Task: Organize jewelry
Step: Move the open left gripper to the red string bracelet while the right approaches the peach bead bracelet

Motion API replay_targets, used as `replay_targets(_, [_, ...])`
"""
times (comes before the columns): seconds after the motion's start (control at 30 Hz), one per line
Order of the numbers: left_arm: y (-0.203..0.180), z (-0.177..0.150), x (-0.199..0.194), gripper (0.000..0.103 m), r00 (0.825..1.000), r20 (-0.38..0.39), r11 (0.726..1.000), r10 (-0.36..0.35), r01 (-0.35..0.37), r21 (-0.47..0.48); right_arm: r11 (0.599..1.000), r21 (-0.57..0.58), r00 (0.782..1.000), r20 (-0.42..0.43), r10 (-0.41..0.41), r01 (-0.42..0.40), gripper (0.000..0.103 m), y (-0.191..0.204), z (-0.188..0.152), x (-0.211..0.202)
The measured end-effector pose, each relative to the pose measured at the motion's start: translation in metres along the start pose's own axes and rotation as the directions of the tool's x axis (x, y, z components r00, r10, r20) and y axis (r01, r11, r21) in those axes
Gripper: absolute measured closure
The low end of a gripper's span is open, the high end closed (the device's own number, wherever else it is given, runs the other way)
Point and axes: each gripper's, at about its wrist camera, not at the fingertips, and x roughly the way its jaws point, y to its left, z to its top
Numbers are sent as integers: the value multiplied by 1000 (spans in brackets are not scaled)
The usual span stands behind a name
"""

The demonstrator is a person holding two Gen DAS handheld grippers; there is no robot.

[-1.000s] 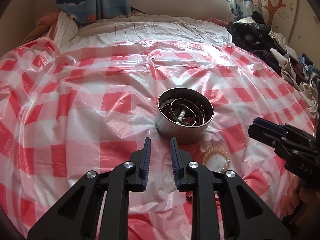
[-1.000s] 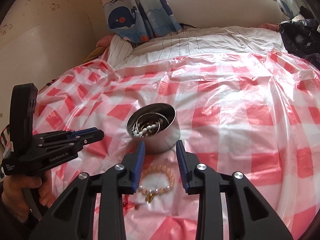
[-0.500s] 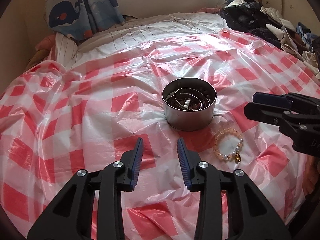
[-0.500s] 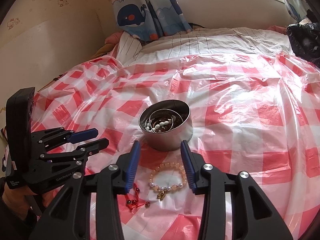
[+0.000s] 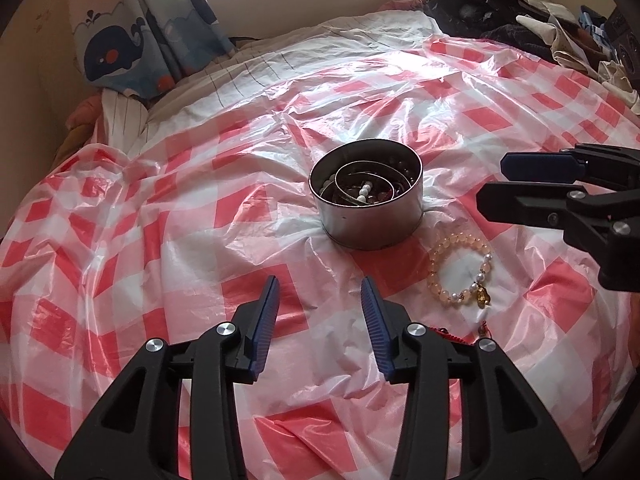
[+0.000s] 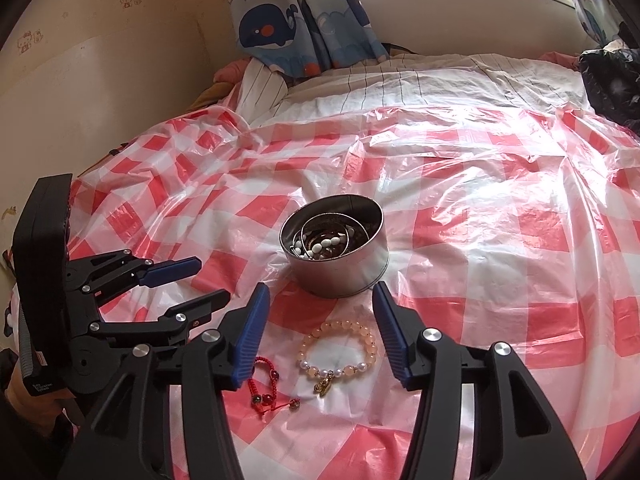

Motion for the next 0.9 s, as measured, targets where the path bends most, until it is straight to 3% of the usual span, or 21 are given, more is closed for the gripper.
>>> replay_targets(0.4, [-4,-3,5,56,1000,-8,999,-1,1,40,999,-18,998,-51,-37,36,45,-3,-4,12])
replay_targets(0.63, [6,-7,9,51,998,-34,998,-43,44,42,996,-43,989,-119,-88,83,40,-8,-11,27])
replay_targets(0.7, [7,-10,10,51,996,-42,996,-83,85,42,994,-57,985,-136,-101,94,39,-8,-14,31])
replay_targets(0.9, [-12,-17,12,50,987,-48,980,-156,161,117,989,-81,976,-166,-138,126,38,-8,-20,40])
